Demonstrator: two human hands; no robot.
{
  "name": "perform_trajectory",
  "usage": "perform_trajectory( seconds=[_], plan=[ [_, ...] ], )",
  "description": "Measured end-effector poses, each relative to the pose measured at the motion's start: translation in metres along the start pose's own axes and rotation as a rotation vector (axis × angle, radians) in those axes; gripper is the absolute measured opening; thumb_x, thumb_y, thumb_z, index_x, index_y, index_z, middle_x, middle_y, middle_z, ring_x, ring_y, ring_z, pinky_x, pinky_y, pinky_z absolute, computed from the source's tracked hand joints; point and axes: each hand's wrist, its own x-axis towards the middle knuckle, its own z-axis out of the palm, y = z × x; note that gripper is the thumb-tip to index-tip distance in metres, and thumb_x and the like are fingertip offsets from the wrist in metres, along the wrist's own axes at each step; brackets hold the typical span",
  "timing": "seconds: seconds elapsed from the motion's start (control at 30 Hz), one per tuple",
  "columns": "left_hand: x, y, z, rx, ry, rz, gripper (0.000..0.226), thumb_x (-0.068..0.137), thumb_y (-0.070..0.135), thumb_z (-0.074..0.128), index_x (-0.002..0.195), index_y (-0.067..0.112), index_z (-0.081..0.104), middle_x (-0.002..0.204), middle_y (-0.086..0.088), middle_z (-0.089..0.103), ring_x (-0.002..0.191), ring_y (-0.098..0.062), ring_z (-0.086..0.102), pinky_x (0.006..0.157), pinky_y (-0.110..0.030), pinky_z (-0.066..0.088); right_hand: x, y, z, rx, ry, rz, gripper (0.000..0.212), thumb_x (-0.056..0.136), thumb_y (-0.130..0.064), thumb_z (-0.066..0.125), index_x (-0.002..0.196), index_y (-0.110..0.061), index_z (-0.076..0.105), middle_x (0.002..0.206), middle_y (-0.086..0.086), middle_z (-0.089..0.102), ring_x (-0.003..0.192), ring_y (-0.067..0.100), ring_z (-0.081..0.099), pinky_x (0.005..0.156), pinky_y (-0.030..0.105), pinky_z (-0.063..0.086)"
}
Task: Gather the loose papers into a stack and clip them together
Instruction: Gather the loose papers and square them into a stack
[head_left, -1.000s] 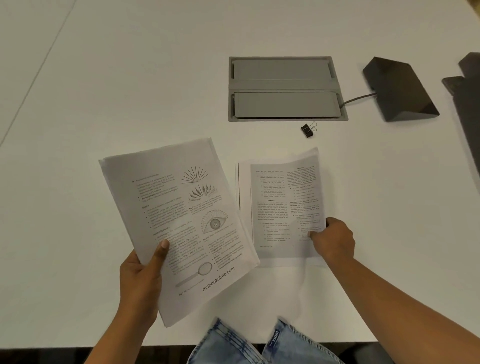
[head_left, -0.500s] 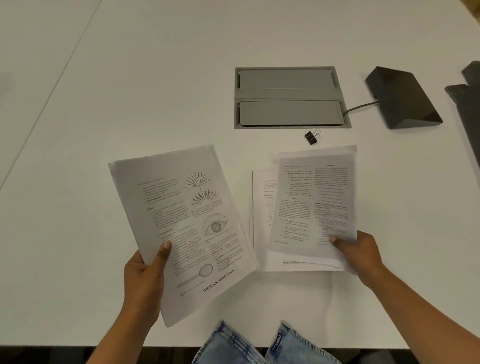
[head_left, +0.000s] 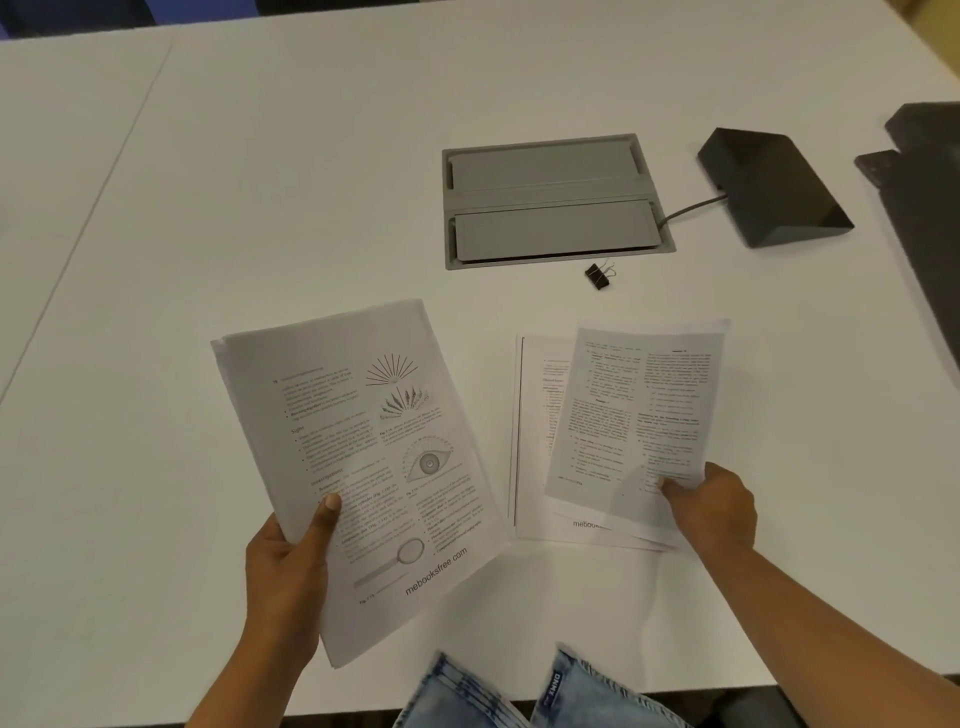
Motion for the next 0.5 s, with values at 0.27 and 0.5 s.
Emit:
perform_trajectory(
  seconds=[0.27,0.5],
  plan=[
    [0.001,-0.003,-0.002,-0.003,0.006,0.003,0.017,0.095,0.02,0.062,0.111,0.018,0.065,0.103,-0.002,0.072,0.085,-0.029,0.069,0.068,-0.037,0.055,-0.01,-0.004,0.008,0.036,-0.116,-0.051,0.036,0.078,-0.028,0.079,0.107,-0.01,0.069,0.108,0.011,0.073,0.089,0.031,0.068,0.068,0.031,0.054],
    [-0.001,-0.007,-0.003,-0.016,0.006,-0.015,0.008,0.094,0.02,0.063,0.099,0.023,0.067,0.1,-0.002,0.073,0.085,-0.03,0.07,0.079,-0.045,0.055,-0.033,0.004,0.026,-0.252,-0.006,-0.24,0.047,0.075,-0.04,0.076,0.113,-0.014,0.067,0.117,0.009,0.065,0.099,0.028,0.063,0.071,0.04,0.059]
  ],
)
